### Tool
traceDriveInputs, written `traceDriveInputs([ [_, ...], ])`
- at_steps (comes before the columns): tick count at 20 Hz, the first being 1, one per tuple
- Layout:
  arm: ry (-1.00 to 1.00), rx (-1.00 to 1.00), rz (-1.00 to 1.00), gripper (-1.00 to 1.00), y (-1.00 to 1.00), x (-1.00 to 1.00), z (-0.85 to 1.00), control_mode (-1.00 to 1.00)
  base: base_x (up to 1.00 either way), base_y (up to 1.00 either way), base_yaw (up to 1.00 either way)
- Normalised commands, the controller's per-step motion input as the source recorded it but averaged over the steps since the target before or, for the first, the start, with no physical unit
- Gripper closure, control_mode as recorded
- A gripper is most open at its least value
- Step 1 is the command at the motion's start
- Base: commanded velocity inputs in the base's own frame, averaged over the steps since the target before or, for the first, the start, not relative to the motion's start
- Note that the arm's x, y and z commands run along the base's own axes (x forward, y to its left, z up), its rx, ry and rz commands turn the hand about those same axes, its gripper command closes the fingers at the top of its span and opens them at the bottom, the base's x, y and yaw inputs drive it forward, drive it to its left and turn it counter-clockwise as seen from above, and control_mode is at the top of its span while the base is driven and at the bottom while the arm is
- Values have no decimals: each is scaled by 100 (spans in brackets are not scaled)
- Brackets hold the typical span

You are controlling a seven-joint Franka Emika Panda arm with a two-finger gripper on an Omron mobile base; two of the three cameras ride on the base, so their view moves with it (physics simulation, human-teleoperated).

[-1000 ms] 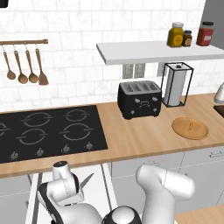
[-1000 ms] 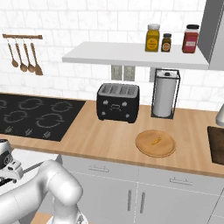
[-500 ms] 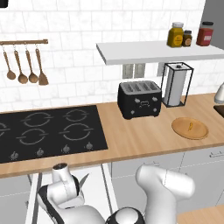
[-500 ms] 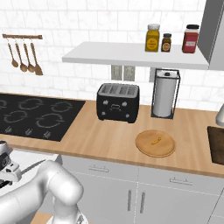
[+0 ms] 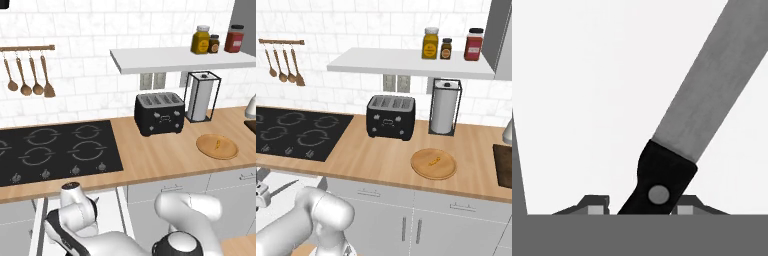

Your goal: Pick up the knife from the drawer and place it on the cutting board. Then place the meat from the plate to the cutting board.

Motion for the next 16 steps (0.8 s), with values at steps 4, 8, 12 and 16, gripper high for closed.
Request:
traceDriveInputs([
  [4, -1, 6, 0, 100, -32, -33, 74, -100, 0, 0, 0],
  [8, -9, 3, 0, 100, -41, 0, 59, -100, 0, 0, 0],
  [12, -17, 6, 0, 100, -44, -9, 53, -100, 0, 0, 0],
  [16, -19, 3, 0, 100, -53, 1, 61, -100, 0, 0, 0],
])
